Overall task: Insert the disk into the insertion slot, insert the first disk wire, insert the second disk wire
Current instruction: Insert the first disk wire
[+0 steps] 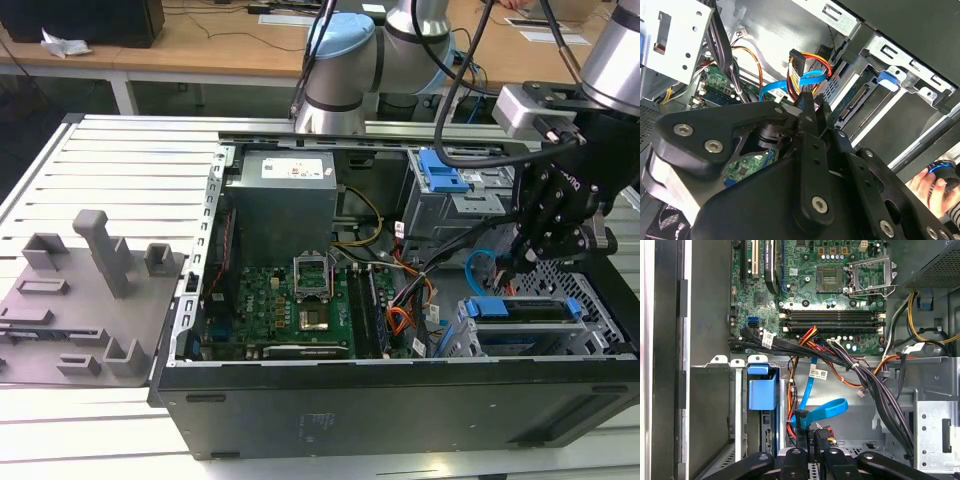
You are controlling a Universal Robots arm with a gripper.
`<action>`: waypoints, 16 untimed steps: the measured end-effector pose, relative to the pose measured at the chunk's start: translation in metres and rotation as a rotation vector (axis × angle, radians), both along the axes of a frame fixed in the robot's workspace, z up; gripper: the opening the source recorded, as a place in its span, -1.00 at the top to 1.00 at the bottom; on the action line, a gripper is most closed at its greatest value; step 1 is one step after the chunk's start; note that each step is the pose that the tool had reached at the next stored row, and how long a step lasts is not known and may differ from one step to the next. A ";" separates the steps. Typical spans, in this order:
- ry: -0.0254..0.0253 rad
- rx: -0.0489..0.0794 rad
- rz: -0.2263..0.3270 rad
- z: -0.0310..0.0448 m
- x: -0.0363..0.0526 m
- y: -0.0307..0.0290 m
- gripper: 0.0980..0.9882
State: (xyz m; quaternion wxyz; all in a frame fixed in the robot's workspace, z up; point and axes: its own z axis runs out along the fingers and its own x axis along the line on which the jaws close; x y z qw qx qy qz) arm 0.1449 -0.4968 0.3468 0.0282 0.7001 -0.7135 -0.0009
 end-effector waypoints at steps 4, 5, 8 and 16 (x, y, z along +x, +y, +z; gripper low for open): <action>0.0003 0.000 0.000 0.0000 0.0073 0.0000 0.80; 0.0005 0.000 0.000 0.0000 0.0094 0.0000 0.80; 0.0005 0.000 0.000 0.0000 0.0105 0.0001 0.80; 0.0005 0.000 0.000 0.0000 0.0106 -0.0059 0.80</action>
